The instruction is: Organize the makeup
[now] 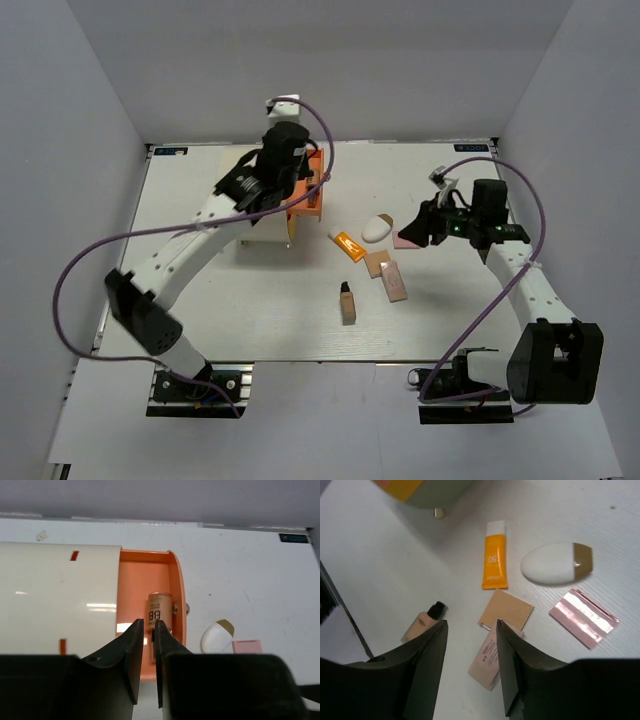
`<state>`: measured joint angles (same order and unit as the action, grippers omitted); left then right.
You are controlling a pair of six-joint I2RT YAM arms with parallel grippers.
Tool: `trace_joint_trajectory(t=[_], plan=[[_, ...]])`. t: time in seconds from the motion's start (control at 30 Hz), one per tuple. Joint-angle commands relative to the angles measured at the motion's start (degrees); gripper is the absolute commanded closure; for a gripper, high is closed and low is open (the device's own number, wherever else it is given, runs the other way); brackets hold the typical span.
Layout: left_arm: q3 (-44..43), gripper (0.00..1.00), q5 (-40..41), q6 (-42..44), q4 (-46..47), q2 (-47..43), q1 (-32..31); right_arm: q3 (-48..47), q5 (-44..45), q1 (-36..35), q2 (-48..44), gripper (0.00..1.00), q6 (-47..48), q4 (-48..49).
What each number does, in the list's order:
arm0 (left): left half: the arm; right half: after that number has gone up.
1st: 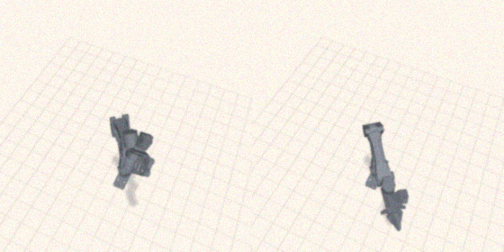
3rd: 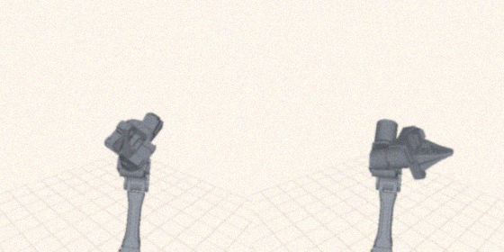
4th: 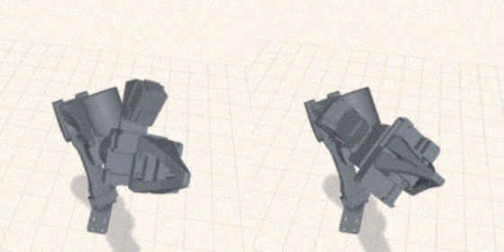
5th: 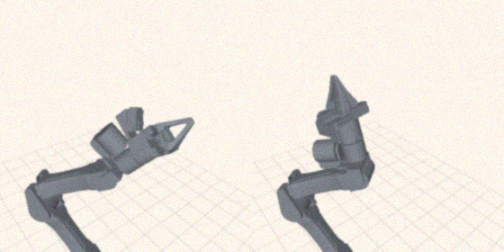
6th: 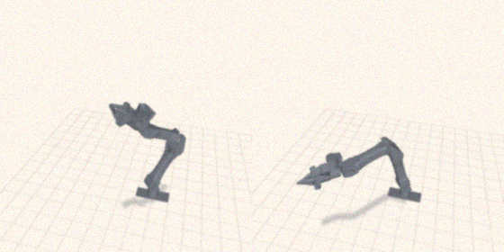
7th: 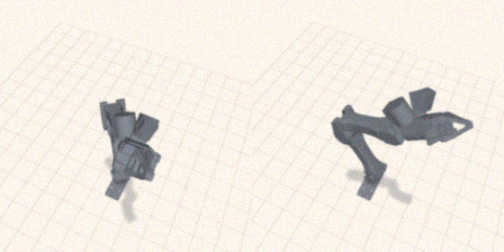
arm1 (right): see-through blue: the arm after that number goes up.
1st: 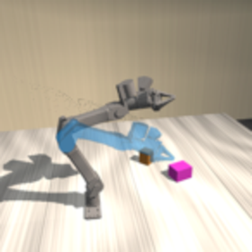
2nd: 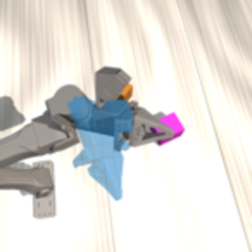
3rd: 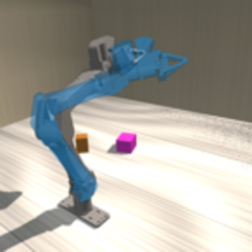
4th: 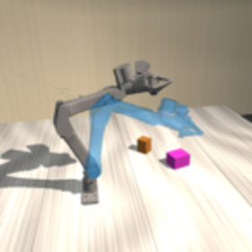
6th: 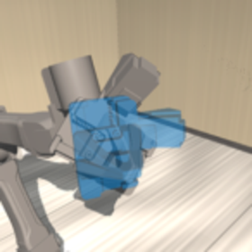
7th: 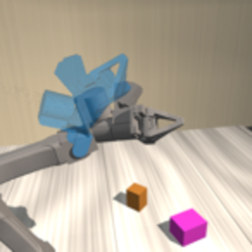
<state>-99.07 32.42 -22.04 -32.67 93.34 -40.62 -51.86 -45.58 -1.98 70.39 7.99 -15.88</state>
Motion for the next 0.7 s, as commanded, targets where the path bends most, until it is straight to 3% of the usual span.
trace_joint_trajectory(t=[0.0, 0.2, 0.3, 0.33, 0.4, 0.5, 0.53, 0.6, 0.67], plan=[[4.6, 0.75, -4.6, -0.1, 1.7, -14.1, -0.2, -1.8, 0.6, -6.5, 1.5, 0.53, 6.7, -6.2], [28.2, 0.78, -3.9, -4.8, -0.2, -37.0, 0.3, -0.2, 10.2, -17.0, 5.8, 0.62, 6.0, -9.3], [37.2, 0.58, -3.5, -8.5, -4.4, -43.7, 0.3, 0.2, 13.7, -21.6, 8.8, 0.66, 2.3, -9.4], [38.8, 0.46, -3.5, -9.3, -5.5, -47.1, 0.3, 0.1, 14.6, -22.5, 9.6, 0.68, 1.3, -9.5], [42.2, 0.38, -3.2, -11.4, -8.4, -50.3, 0.3, -0.1, 17.5, -25.5, 11.1, 0.67, -1.4, -9.1], [44.7, 0.36, -3.2, -13.5, -11.5, -55.0, 0.3, 0.7, 21.0, -28.7, 12.3, 0.57, -5.0, -7.5], [45.2, 0.35, -3.3, -13.9, -12.7, -56.8, 0.3, 1.0, 21.1, -30.0, 12.6, 0.46, -5.5, -7.2], [46.2, 0.35, -3.3, -15.0, -13.7, -57.9, 0.3, 1.9, 19.2, -31.5, 13.4, 0.37, -6.6, -5.9], [46.9, 0.35, -3.4, -15.2, -14.4, -59.5, 0.3, 2.3, 19.0, -33.3, 14.1, 0.33, -7.3, -5.0]])
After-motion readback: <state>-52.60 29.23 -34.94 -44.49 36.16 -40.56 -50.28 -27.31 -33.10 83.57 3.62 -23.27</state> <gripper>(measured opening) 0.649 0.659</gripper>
